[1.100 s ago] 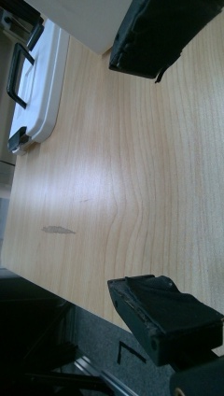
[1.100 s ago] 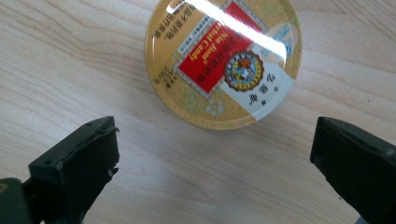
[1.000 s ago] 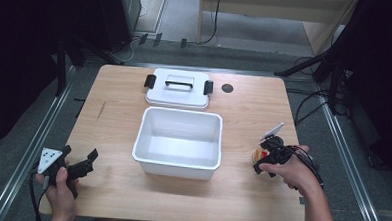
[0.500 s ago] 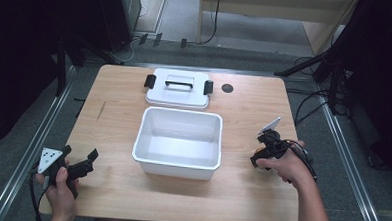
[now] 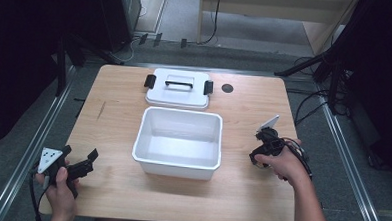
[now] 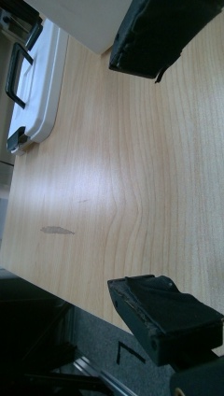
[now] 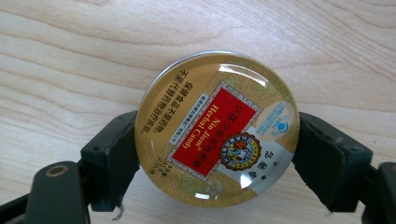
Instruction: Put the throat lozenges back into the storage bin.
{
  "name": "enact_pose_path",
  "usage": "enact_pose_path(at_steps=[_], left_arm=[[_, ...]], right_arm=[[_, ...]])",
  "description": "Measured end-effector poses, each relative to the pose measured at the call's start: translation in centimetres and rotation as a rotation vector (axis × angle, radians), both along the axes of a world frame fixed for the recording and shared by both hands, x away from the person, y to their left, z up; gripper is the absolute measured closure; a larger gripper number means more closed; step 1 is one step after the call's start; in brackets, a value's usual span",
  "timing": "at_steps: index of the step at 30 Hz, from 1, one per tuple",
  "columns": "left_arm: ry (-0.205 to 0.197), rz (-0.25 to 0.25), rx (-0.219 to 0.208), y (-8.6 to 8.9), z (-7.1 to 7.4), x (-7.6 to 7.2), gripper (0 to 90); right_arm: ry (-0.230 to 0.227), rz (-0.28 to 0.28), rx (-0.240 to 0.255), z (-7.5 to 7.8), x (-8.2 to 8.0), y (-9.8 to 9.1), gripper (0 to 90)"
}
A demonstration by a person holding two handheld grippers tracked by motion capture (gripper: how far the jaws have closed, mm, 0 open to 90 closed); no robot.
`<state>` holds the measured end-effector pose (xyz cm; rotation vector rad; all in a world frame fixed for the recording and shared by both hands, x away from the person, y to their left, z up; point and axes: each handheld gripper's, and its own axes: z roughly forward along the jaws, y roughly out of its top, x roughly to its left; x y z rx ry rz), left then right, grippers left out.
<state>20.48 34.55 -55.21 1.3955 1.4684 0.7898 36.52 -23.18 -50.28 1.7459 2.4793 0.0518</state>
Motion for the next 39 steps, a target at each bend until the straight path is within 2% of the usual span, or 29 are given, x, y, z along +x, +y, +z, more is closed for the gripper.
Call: enact_pose_path(at_steps=[11,23,35,39], left_arm=[[0.001,0.0,0.002,0.0,0.0,0.0,0.3],[0.001,-0.001,-0.001,0.0,0.0,0.0,0.3],[0.002,-0.001,-0.005,0.0,0.0,0.0,0.3],[0.003,-0.001,-0.005,0.0,0.0,0.0,0.3]], right_arm=[[-0.021,0.038,0.012,1.6,-0.1,0.4,20.4],[-0.038,0.153,0.034,4.5,-0.6,2.1,20.5],[-0.06,0.221,0.042,8.0,-0.8,4.1,20.4],[-0.064,0.239,0.04,8.7,-0.9,4.5,20.5]])
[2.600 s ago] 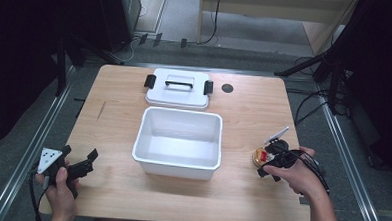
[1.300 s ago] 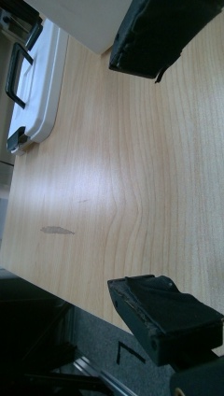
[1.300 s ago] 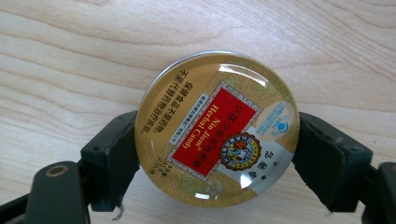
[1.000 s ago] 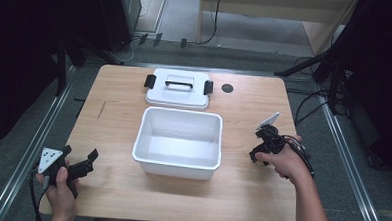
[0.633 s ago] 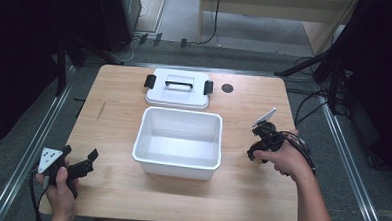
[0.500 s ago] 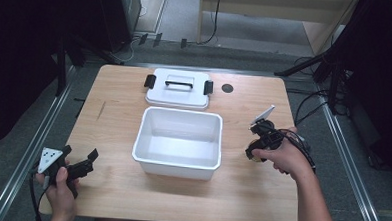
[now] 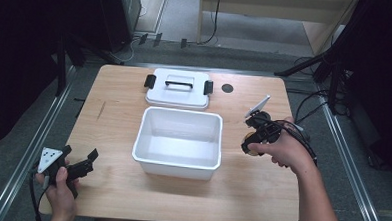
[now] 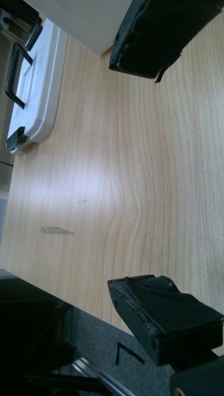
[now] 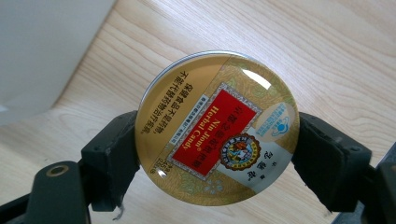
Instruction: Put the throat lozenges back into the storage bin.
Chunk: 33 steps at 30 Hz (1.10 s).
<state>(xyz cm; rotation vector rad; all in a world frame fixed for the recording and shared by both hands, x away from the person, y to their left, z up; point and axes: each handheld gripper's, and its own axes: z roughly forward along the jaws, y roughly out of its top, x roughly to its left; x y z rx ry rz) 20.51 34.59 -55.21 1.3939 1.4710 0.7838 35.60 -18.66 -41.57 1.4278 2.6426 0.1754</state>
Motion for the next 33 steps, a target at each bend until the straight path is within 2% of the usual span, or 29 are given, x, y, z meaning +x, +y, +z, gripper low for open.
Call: enact_pose_path(at_steps=[14,19,25,33], left_arm=[[-0.001,-0.002,-0.003,0.0,0.0,0.0,0.3],[-0.003,-0.002,-0.002,0.0,0.0,0.0,0.3],[-0.004,-0.002,-0.004,0.0,0.0,0.1,0.3],[-0.003,-0.003,-0.003,0.0,0.0,0.1,0.3]], right_arm=[[-0.034,0.104,-0.018,3.9,-0.2,3.3,20.5],[-0.033,0.117,-0.023,4.5,-0.3,4.4,20.5],[-0.039,0.159,-0.029,5.4,-0.2,6.2,20.5],[-0.043,0.191,-0.017,5.9,-0.3,7.8,20.5]])
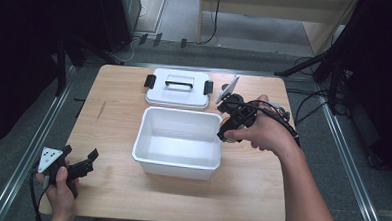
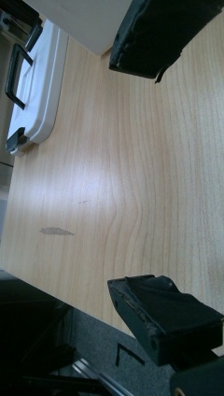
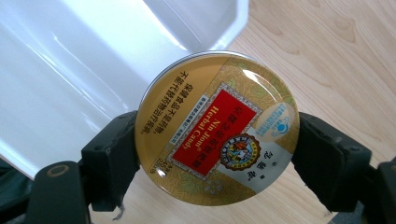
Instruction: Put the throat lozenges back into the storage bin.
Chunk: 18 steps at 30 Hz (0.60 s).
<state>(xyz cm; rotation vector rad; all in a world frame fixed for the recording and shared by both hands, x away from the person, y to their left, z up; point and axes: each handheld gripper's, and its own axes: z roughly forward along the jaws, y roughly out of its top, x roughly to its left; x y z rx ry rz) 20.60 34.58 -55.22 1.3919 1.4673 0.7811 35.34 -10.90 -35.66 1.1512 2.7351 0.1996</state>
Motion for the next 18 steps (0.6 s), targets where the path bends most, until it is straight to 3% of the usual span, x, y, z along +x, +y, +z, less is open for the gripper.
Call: enact_pose_path(at_steps=[10,16,18], left_arm=[[0.001,0.0,0.0,0.0,0.0,0.0,0.3],[0.001,0.0,0.0,0.0,0.0,0.0,0.3],[0.001,-0.001,0.0,0.0,0.0,0.0,0.3]], right_arm=[[-0.017,0.083,0.016,0.0,-0.3,1.7,20.5],[-0.059,0.181,0.027,0.0,-0.6,2.6,20.5],[-0.085,0.239,0.029,0.0,-0.8,2.8,20.5]])
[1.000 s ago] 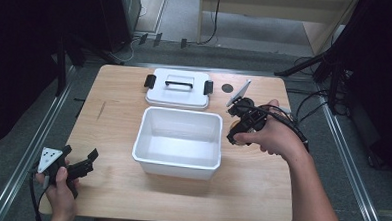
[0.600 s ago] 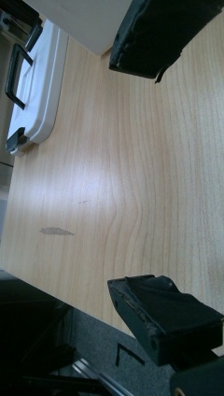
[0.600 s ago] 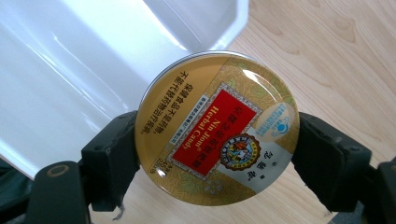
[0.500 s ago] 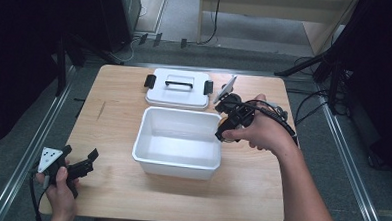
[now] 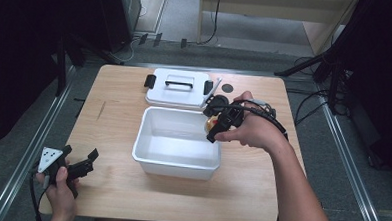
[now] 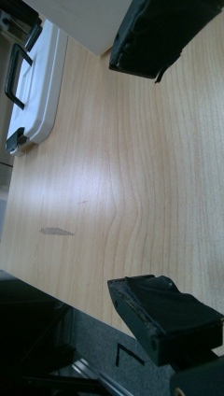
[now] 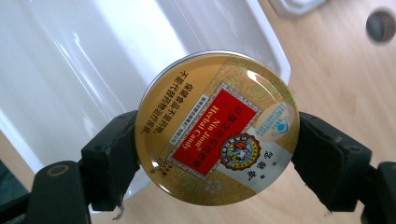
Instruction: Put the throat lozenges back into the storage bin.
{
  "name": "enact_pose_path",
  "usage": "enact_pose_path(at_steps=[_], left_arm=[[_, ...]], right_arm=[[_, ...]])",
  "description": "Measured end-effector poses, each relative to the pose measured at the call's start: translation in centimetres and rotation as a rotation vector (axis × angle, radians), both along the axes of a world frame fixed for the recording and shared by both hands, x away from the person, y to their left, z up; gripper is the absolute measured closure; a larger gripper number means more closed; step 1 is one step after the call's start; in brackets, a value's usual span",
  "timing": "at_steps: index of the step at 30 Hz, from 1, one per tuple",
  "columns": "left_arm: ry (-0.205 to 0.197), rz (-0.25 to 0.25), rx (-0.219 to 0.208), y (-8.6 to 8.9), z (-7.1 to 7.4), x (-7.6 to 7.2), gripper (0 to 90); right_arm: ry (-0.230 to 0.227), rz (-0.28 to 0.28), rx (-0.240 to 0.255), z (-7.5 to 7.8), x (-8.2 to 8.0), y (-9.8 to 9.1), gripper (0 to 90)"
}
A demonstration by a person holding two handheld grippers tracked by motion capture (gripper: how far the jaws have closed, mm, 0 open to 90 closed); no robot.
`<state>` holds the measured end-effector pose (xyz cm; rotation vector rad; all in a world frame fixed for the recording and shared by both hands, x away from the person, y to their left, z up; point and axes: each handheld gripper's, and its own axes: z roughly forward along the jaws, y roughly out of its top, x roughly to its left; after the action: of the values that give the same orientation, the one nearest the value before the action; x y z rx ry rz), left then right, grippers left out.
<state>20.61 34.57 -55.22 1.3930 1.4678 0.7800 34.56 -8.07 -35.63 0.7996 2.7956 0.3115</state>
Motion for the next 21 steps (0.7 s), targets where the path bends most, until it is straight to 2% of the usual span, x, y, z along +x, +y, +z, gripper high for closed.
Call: enact_pose_path(at_steps=[3,6,12,21], left_arm=[[0.0,0.0,-0.001,0.0,0.0,0.0,0.3],[0.0,0.0,-0.001,0.0,0.0,0.0,0.3],[-0.001,-0.001,-0.001,0.0,0.0,0.0,0.3],[0.001,-0.001,-0.003,0.0,0.0,0.0,0.3]], right_arm=[[-0.022,0.073,0.009,-0.1,-0.3,0.4,20.5],[-0.034,0.11,0.011,-0.2,-0.5,0.6,20.4],[-0.044,0.141,0.021,-0.4,-0.6,1.1,20.4],[-0.038,0.173,-0.006,-1.3,-0.6,1.7,20.4]])
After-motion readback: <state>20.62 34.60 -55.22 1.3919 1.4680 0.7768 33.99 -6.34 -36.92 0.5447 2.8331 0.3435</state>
